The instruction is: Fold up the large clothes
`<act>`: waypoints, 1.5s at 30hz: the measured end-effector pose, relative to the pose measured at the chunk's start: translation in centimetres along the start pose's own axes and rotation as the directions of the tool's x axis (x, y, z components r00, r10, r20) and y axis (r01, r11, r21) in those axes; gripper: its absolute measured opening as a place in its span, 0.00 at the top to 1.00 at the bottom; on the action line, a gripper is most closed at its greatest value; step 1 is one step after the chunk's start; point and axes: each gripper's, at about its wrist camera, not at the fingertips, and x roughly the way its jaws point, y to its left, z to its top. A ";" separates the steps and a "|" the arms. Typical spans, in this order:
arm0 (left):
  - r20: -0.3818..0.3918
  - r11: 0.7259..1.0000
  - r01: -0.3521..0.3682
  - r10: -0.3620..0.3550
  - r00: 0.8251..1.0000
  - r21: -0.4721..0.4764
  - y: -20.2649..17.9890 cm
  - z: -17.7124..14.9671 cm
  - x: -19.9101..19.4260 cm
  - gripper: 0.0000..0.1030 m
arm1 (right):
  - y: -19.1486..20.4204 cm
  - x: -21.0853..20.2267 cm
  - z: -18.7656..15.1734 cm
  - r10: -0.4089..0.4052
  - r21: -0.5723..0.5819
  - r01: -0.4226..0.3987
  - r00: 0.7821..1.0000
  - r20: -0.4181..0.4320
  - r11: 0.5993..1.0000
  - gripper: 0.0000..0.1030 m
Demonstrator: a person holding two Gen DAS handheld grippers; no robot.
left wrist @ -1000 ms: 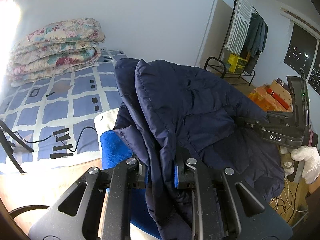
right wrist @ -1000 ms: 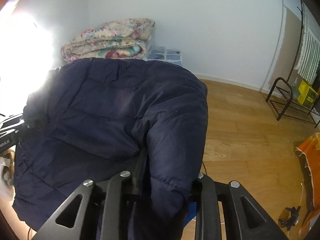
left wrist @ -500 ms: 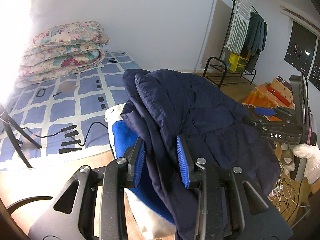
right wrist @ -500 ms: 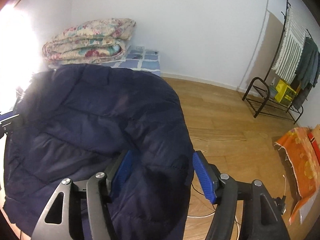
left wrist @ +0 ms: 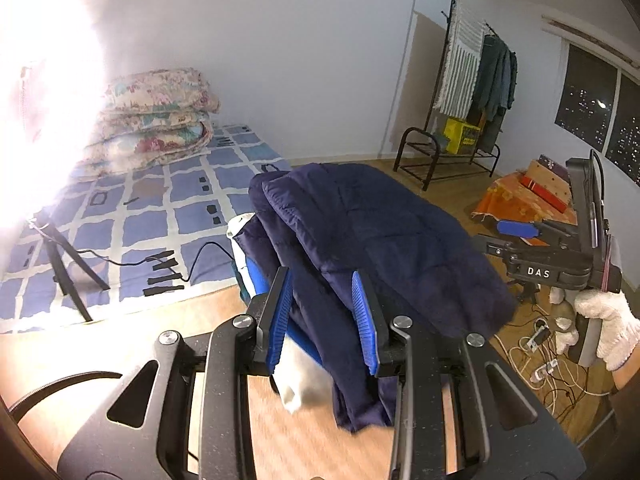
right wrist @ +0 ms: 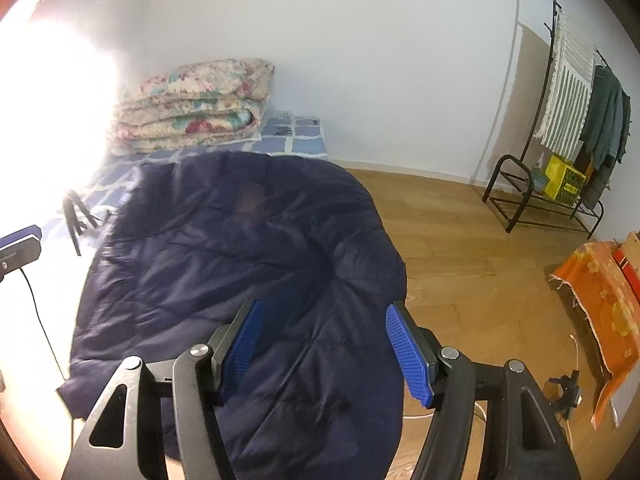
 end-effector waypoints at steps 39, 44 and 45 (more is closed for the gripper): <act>0.097 0.990 -0.104 0.095 0.991 0.091 -8.0 -18.4 -38.4 0.32 | 14.3 -32.3 -17.5 0.053 0.023 -0.057 0.987 0.151 0.998 0.14; 0.087 0.992 -0.111 0.105 0.991 0.064 -7.3 -20.4 -39.1 0.18 | 16.0 -32.4 -19.4 0.044 0.040 -0.051 0.986 0.160 0.998 0.10; 0.084 0.992 -0.114 0.109 0.990 0.057 -7.1 -20.7 -39.1 0.16 | 16.2 -32.3 -19.7 0.042 0.043 -0.050 0.985 0.166 0.998 0.08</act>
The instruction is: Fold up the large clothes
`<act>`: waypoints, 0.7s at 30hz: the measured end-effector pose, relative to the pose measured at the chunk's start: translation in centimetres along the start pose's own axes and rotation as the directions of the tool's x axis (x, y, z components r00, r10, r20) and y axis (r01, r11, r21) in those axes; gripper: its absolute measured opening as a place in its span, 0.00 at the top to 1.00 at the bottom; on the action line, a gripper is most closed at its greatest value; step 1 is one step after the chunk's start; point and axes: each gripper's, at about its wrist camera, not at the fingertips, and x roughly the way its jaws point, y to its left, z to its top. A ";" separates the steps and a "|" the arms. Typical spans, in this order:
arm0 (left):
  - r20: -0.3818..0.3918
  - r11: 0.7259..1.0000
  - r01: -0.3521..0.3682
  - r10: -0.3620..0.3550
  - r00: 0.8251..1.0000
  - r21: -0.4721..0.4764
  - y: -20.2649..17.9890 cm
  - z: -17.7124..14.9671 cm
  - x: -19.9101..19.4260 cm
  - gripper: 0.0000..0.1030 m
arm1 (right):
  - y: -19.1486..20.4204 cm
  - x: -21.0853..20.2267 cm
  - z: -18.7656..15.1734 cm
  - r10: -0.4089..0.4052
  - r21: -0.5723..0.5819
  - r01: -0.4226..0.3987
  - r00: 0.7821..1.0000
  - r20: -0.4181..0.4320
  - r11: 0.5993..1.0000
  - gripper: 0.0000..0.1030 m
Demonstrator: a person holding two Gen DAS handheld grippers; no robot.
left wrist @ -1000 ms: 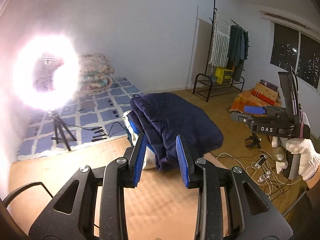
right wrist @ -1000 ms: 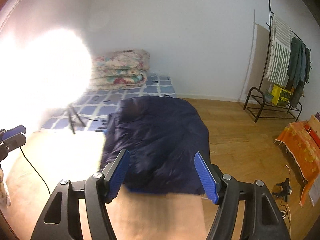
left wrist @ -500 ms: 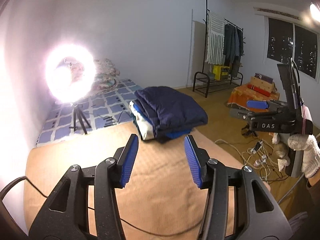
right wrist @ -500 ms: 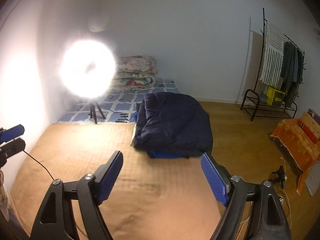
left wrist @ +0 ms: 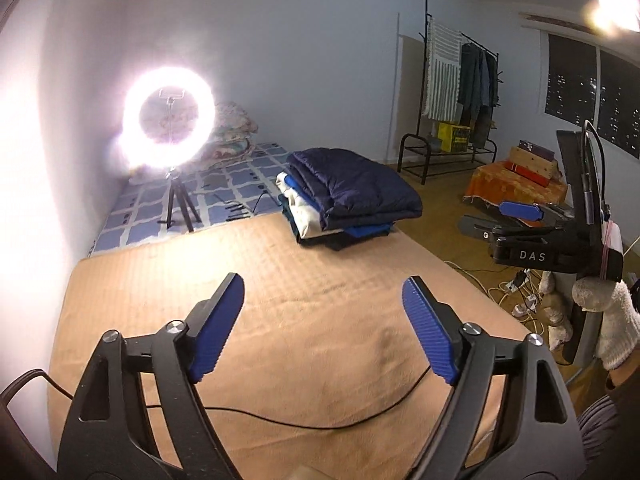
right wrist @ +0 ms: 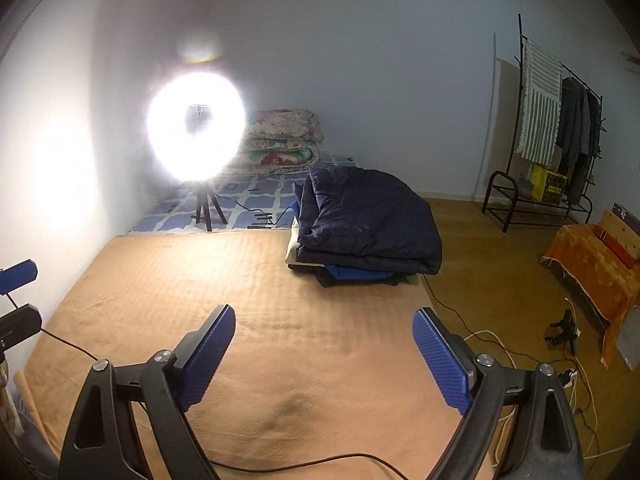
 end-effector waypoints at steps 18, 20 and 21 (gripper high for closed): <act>0.006 0.996 -0.073 0.073 0.997 0.042 -0.8 -2.7 0.3 0.00 | 0.4 -0.4 -2.0 -0.042 0.022 0.041 0.998 0.052 0.999 0.00; 0.011 0.996 -0.075 0.075 0.997 0.042 -0.8 -2.5 0.1 0.00 | 0.4 -0.7 -2.0 -0.055 0.020 0.054 0.996 0.066 0.998 0.00; 0.010 0.996 -0.075 0.075 0.997 0.044 -0.8 -2.5 -0.1 0.00 | 0.4 -0.7 -2.1 -0.063 0.019 0.062 0.995 0.072 0.998 0.00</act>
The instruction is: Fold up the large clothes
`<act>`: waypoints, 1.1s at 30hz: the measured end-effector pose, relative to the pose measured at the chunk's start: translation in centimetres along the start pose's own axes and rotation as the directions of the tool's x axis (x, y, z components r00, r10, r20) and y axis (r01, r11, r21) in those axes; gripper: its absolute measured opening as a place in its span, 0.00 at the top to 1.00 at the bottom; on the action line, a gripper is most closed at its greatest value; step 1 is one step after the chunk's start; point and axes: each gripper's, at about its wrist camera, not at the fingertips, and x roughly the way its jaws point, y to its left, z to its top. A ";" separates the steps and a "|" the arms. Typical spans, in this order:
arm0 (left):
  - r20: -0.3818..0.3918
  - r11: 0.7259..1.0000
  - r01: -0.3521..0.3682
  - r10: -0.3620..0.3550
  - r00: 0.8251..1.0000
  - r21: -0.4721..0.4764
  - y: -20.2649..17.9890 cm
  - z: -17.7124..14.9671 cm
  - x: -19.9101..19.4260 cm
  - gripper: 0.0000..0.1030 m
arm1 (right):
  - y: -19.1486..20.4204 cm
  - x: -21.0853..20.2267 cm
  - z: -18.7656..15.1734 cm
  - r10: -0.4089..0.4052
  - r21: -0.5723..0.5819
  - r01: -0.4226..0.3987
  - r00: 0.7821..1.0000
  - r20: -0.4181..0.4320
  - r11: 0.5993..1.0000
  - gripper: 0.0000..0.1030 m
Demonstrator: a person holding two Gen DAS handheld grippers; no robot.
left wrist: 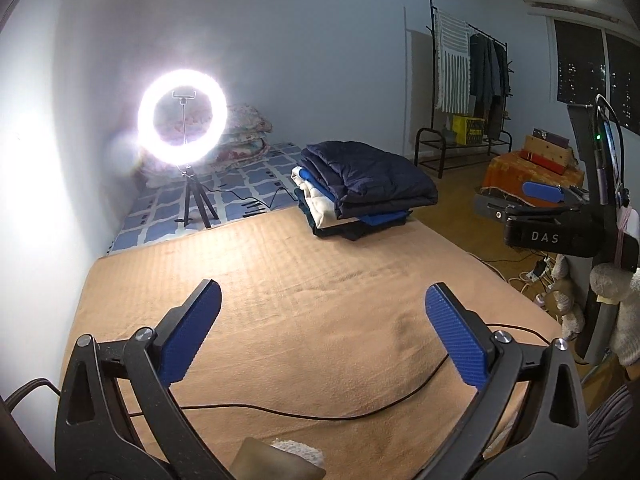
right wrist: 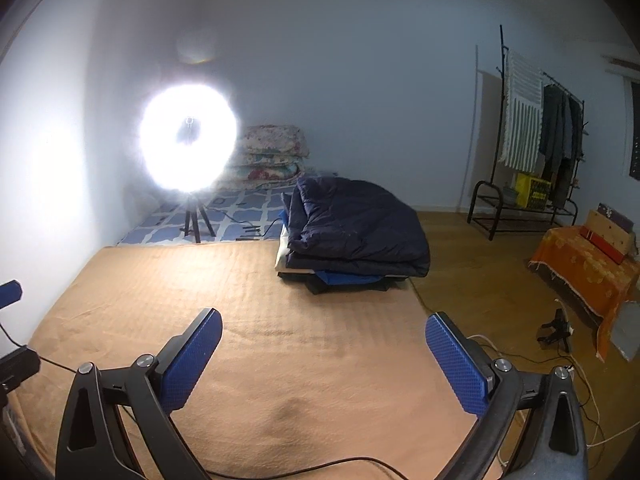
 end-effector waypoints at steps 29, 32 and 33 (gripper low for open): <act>0.000 0.999 -0.030 0.030 1.000 0.022 -0.5 -0.8 -0.3 0.00 | 0.3 0.9 -1.1 -0.008 0.004 0.008 0.999 -0.031 1.000 0.00; 0.000 0.999 -0.027 0.026 1.000 0.022 -0.5 -0.8 -0.3 0.00 | -0.1 0.8 -1.1 -0.009 0.015 0.009 1.000 -0.026 1.000 0.00; 0.002 0.999 -0.027 0.027 1.000 0.023 -0.4 -0.8 -0.3 0.00 | -0.1 0.8 -1.0 -0.010 0.016 0.010 1.000 -0.025 1.000 0.00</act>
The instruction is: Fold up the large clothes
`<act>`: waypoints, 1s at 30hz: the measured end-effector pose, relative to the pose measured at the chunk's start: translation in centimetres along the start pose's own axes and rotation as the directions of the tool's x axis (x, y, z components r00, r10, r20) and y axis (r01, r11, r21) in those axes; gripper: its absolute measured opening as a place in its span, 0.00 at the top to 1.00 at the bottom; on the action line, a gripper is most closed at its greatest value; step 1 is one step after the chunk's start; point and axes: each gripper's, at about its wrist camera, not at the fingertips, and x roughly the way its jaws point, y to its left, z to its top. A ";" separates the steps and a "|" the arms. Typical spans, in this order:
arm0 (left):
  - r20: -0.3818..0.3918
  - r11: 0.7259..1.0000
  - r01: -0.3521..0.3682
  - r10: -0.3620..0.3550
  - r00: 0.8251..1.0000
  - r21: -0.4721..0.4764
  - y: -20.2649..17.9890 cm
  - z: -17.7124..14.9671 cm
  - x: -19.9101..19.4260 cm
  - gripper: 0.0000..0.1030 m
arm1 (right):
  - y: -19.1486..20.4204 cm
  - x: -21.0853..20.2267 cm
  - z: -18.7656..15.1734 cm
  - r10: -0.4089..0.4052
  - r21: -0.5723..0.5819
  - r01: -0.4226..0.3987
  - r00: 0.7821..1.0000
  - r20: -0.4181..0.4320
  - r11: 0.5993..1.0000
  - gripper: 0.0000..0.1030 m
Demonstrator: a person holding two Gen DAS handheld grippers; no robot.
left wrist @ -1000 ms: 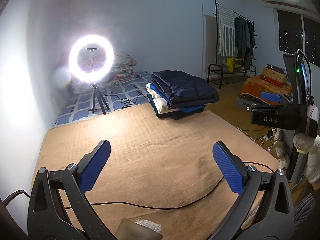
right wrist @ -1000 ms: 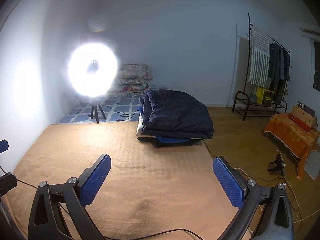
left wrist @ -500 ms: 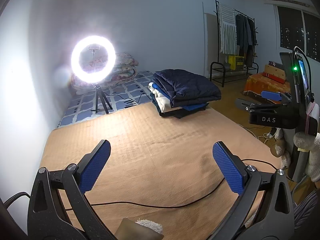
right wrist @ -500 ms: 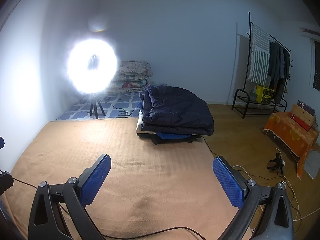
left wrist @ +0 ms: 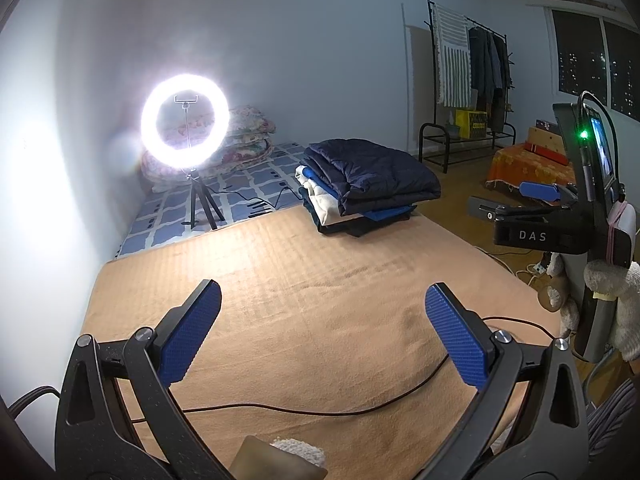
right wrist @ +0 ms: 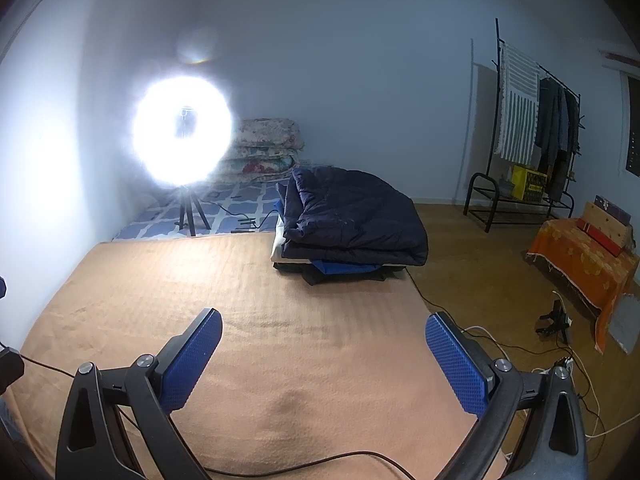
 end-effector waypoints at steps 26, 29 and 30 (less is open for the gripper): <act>0.006 1.000 0.008 -0.008 1.000 0.016 0.0 -0.2 -0.3 0.00 | -0.4 0.1 -0.2 0.004 -0.001 -0.004 1.000 -0.013 1.000 0.00; 0.005 1.000 0.009 -0.009 1.000 0.015 0.0 -0.2 -0.3 0.00 | -0.4 0.1 -0.3 0.005 -0.001 -0.006 1.000 -0.016 1.000 0.00; 0.005 1.000 0.009 -0.009 1.000 0.014 0.0 -0.2 -0.4 0.00 | -0.4 0.1 -0.3 0.007 -0.001 -0.007 1.000 -0.017 1.000 0.00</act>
